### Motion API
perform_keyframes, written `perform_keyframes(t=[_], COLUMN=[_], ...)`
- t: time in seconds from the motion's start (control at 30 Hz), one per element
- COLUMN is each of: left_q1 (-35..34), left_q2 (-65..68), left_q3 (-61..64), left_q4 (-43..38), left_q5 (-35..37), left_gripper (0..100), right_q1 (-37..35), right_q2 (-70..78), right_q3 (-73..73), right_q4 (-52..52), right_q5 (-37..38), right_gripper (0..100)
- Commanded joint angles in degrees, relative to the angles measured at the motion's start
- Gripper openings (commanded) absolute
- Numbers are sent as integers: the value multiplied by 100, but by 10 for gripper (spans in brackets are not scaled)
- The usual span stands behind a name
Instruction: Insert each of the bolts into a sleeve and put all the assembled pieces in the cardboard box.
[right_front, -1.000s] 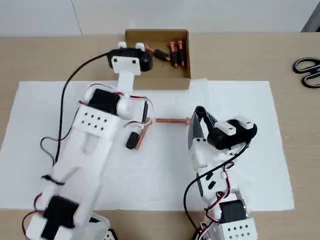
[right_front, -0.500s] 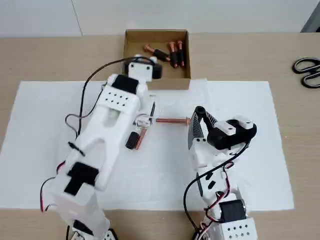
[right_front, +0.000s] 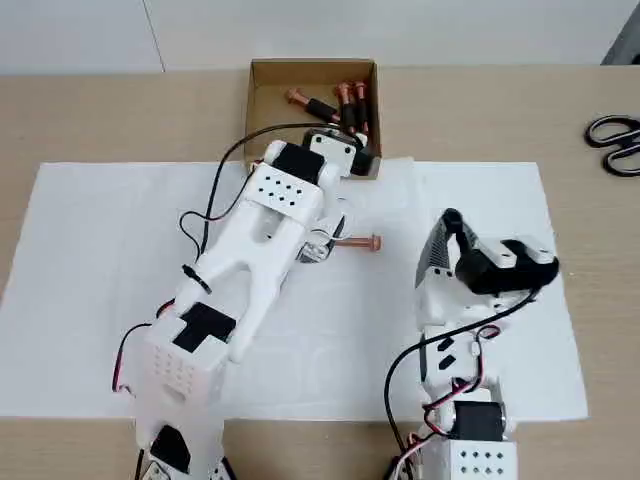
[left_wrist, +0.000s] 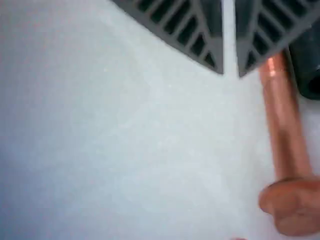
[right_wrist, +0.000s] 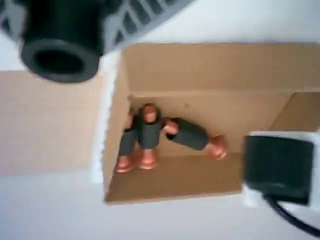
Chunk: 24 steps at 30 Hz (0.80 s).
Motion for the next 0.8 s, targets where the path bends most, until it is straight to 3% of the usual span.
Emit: perform_keyframes(t=[0.0,0.47,0.77], left_q1=[-62,-158,-818], left_q2=[-35,70,818], left_q3=[-259,-268,-286], left_q4=[62,-123,-668], left_q5=[-26,-70,-422], left_gripper=[7,95,92], right_q1=[84,84,84], right_q2=[-145,-145,-145], right_q3=[26,26,26], right_q4=[4,4,4], right_q5=[18,18,18], right_gripper=[4,4,4])
